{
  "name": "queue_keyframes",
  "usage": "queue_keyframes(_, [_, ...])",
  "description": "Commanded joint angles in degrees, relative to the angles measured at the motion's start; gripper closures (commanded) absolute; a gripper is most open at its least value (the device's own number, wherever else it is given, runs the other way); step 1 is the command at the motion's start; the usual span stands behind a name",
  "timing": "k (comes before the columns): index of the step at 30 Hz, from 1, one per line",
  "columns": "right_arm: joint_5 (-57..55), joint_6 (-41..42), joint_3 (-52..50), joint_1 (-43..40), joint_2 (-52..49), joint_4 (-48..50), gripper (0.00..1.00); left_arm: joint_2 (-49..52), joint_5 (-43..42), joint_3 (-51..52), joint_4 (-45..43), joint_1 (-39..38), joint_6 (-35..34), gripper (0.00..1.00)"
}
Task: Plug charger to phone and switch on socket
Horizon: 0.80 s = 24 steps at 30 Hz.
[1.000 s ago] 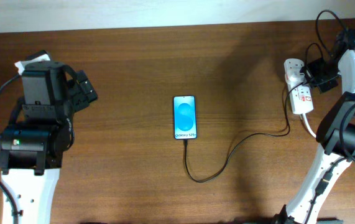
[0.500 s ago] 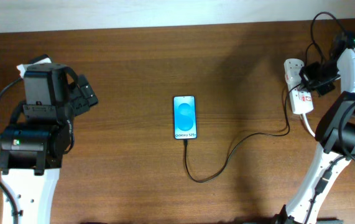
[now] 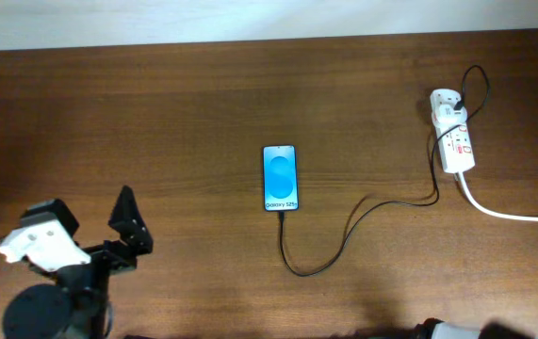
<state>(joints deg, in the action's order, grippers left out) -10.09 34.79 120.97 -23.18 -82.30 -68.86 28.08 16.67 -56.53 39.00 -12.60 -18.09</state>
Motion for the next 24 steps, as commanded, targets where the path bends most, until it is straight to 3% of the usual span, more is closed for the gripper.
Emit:
queue_keyframes(1, [-0.94,-0.50,0.00,1.38,10.82,3.82,0.62,1.57,6.12,9.99,-11.04,-0.26,0.61,0.01])
queue_keyframes(5, [-0.04,-0.24,0.00,1.38,20.50,11.15,0.47,13.16,11.30,21.44,-30.16,-0.26,0.59,0.01])
queue_keyframes(6, [-0.04,-0.26,0.00,1.38,22.16,12.33,0.38,17.42,11.54,22.38,-32.94,-0.26,0.61,0.01])
queue_keyframes(7, [-0.04,-0.26,0.00,1.38,23.76,13.16,0.33,22.91,11.65,22.60,-34.18,-0.26,0.59,0.01])
queue_keyframes(9, [-0.07,-0.26,-0.04,1.42,25.53,13.60,0.33,27.41,11.69,22.60,-31.45,-0.39,-3.56,0.01])
queue_keyframes(12, [-0.02,-0.26,-0.04,1.42,27.28,12.70,0.33,17.11,14.27,22.60,-19.67,-0.37,-5.07,0.01])
queue_keyframes(15, [2.05,-0.22,-0.04,1.42,27.39,12.76,0.33,-3.37,17.79,23.28,-11.30,-0.37,-5.03,0.01])
queue_keyframes(18, [7.78,1.97,-0.04,1.49,29.44,12.81,0.33,-17.00,17.49,28.83,-11.37,-0.37,-5.05,0.01])
queue_keyframes(21, [8.13,2.12,-1.55,4.28,34.64,14.08,0.33,-20.79,17.18,34.32,-13.97,-0.37,-5.05,0.01])
queue_keyframes(24, [7.93,2.10,-5.95,7.82,42.80,16.59,0.33,-20.83,15.63,39.87,-22.25,-0.37,-5.03,0.01])
